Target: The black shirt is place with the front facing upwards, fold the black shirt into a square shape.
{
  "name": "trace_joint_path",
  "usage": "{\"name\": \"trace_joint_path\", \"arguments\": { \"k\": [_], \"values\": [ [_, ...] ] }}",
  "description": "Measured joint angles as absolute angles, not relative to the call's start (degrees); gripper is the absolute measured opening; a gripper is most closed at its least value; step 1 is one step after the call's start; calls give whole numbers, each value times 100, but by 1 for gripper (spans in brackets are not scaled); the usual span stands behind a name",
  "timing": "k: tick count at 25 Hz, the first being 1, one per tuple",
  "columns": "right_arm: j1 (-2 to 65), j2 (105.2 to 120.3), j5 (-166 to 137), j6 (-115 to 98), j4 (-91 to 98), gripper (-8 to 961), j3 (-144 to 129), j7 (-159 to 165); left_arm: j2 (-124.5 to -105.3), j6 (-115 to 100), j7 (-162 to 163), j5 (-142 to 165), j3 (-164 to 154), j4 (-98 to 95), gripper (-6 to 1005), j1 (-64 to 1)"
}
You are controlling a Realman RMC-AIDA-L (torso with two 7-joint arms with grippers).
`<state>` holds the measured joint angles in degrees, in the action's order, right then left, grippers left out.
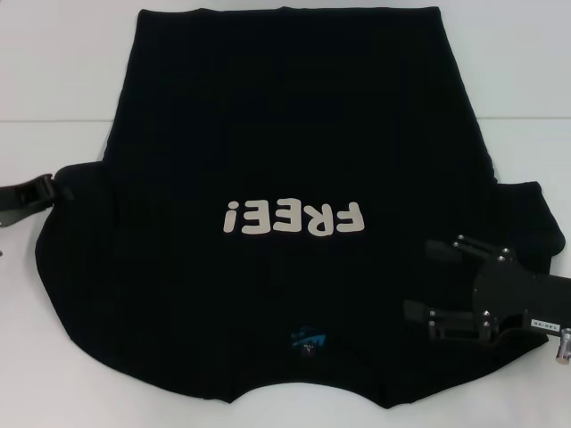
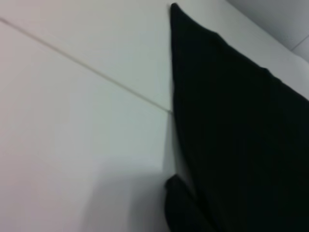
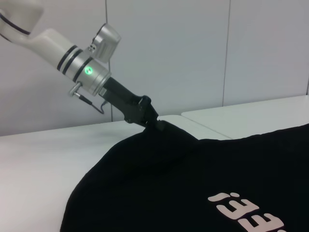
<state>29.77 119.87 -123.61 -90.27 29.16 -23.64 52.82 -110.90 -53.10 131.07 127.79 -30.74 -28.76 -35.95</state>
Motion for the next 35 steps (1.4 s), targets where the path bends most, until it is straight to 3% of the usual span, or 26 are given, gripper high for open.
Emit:
{"name": "trace_joint_path", "arguments": {
  "k": [19, 29, 35],
  "values": [
    [2994, 11996, -12357, -9051, 2891, 941, -2363, 5334, -11132, -5496, 13256, 12895, -3331, -3219, 2, -3656],
    [2989, 11996, -12358, -9053, 2891, 941, -2366, 5337, -11512, -5693, 13275, 12905, -3467, -3622, 2, -3717],
    [2976, 11997, -12357, -9053, 2887, 941, -2381, 5346, -11540, -5987, 13507, 12916, -3522, -3606, 5, -3847]
  ]
}}
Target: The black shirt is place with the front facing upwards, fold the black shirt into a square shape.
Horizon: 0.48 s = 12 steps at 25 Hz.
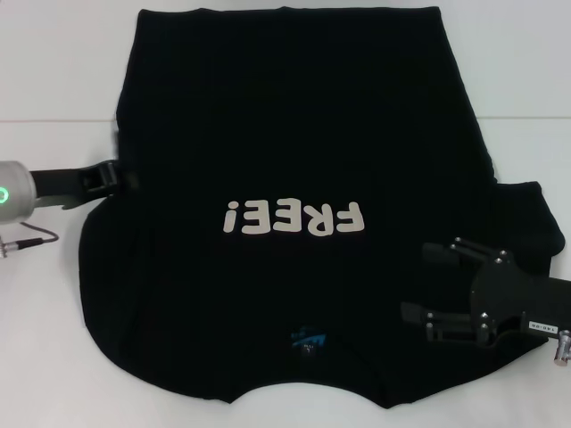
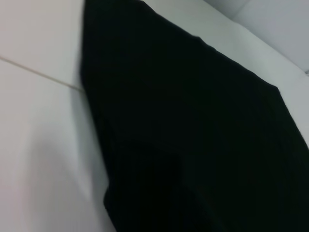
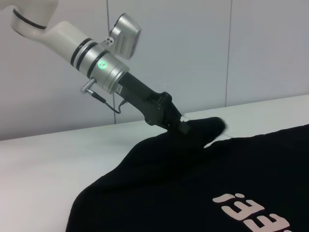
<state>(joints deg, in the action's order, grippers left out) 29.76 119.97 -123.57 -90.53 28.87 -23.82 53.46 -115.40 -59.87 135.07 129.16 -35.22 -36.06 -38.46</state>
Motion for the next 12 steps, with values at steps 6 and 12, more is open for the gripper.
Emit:
{"name": "trace_joint_path", "arguments": {
  "k": [6, 12],
  "values": [
    [2978, 11996, -12358, -9053, 2883, 941, -2399, 5351, -11550, -6072, 13897, 12853, -3564, -3544, 23, -3912],
    [2963, 11997, -12358, -9042, 2882, 941, -2398, 5353, -11549, -6647, 13670, 12178, -3535, -3162, 112, -3937]
  ]
}}
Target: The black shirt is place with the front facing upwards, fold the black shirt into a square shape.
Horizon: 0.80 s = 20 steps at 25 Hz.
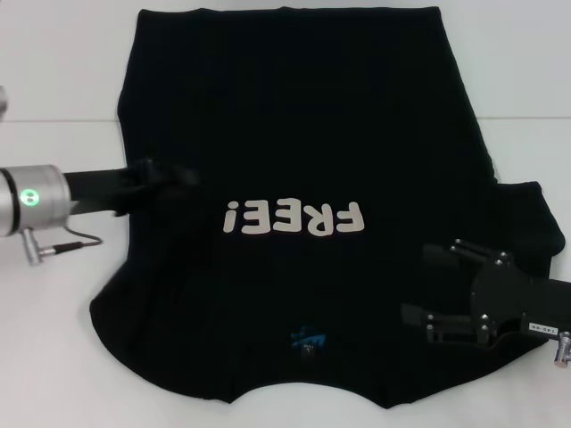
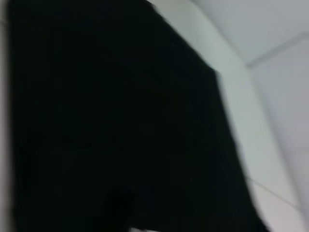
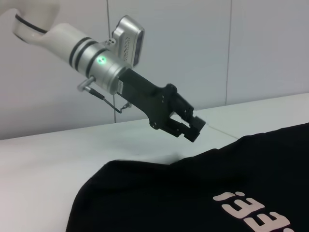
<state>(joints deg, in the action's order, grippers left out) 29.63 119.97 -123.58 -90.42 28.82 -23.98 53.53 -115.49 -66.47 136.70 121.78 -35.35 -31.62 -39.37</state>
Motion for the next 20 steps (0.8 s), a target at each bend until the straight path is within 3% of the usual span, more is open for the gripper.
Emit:
{"name": "trace_joint_path", "arguments": {
  "k": [8, 11, 15, 20],
  "values": [
    [2962, 11997, -12357, -9024, 2882, 941, -2374, 5350, -11486, -7394, 12606, 11406, -3437, -2973, 460, -3808],
    [2953, 11997, -12358, -9034, 2882, 940, -2368, 5348, -11321, -7398, 12663, 11426, -3429, -3029, 609, -3689],
    [2916, 11996, -12358, -9042, 2883, 940, -2364, 5346, -11104, -7444, 13018, 11747, -3558, -2991, 711, -3587],
    [2891, 11988, -12358, -9027, 2883, 940, -2364, 5344, -11107, -7287, 13052, 12274, -3572, -3006, 838, -3555]
  ]
}}
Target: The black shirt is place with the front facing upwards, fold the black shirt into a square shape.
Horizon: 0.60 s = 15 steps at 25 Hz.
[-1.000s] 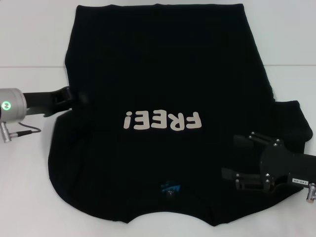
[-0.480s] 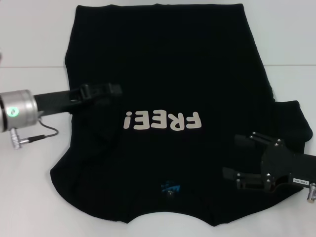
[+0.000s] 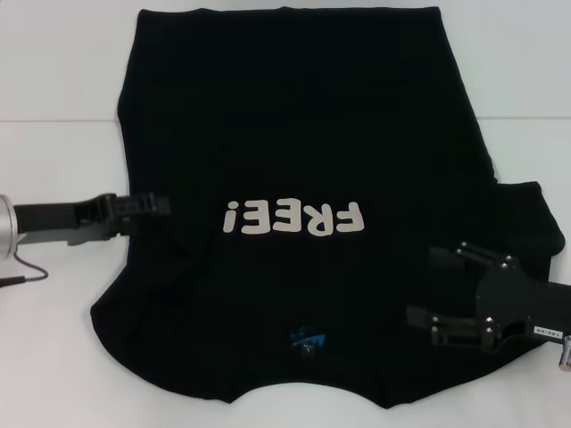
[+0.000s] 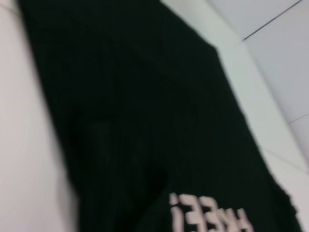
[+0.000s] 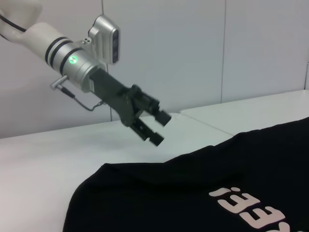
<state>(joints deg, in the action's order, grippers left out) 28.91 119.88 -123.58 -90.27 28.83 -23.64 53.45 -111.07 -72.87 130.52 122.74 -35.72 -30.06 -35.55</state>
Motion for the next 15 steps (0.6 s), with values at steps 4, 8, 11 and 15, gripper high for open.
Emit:
{"name": "trace_joint_path", "arguments": {
  "k": [4, 8, 11, 15],
  "values": [
    [2881, 11992, -12357, -9014, 2883, 940, -2364, 5343, -11144, -7077, 13040, 12467, -3598, -3006, 870, -3543],
    [2874, 11992, -12370, -9005, 2882, 940, -2364, 5343, -11093, -7100, 13012, 12529, -3597, -3024, 878, -3471],
    [2874, 11985, -12372, -9006, 2883, 940, -2364, 5343, -11082, -7138, 13035, 12764, -3608, -3056, 878, -3460],
    [2866, 11984, -12372, -9013, 2883, 940, -2364, 5343, -11089, -7247, 13041, 12913, -3608, -3063, 878, -3457]
  ]
}}
